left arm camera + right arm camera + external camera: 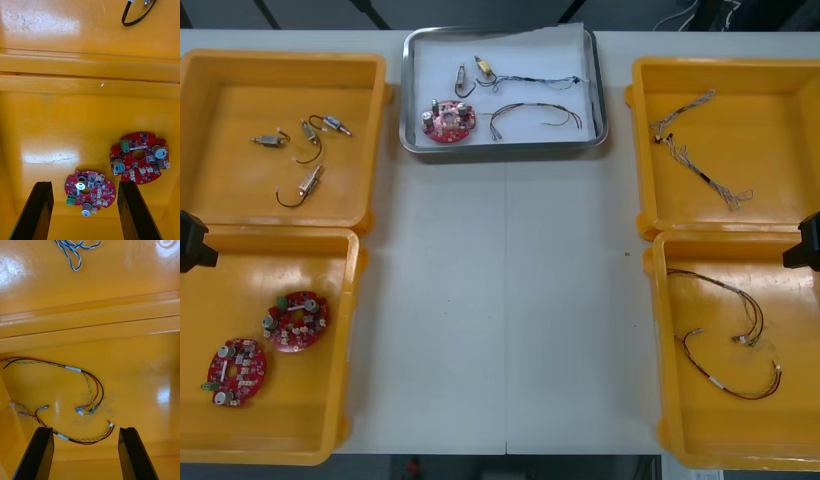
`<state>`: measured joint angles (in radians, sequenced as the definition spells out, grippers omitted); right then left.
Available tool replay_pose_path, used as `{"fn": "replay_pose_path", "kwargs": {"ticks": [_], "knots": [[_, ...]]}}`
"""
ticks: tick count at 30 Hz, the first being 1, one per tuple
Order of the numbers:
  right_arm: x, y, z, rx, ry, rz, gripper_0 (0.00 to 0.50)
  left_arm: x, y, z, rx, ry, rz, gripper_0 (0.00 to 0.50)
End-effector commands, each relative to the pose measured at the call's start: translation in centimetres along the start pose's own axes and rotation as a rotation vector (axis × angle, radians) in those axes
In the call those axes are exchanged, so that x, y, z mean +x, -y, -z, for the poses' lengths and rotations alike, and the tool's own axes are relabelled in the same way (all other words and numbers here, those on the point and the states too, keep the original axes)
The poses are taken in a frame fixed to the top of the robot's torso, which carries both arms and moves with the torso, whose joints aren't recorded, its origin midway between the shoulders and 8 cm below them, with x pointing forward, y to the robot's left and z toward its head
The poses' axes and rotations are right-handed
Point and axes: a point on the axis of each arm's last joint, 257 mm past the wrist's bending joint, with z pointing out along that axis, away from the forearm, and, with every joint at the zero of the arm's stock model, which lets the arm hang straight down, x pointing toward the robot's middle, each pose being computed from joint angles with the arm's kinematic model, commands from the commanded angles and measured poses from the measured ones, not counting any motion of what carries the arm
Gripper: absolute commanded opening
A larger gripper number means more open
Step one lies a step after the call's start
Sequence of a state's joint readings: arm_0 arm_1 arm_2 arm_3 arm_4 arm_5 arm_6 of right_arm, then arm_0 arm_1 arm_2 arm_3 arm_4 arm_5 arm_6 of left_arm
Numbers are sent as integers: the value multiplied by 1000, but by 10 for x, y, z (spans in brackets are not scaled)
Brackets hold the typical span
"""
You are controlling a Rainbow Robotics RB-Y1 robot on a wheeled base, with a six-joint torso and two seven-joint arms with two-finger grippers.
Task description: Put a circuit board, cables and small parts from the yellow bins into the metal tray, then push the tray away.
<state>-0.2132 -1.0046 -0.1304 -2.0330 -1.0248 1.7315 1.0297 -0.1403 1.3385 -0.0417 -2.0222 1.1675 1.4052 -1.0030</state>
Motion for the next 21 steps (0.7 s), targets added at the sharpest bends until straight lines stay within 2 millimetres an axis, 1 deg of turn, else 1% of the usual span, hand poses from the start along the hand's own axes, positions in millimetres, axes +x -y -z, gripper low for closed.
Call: {"fn": "replay_pose_path", "kwargs": {"ticks": [1, 21], "knots": [[-5, 0, 7, 0, 34, 36, 500, 3, -13, 4, -37, -10, -27, 500], [-5, 0, 7, 0, 34, 36, 500, 3, -13, 4, -37, -10, -27, 500]]}}
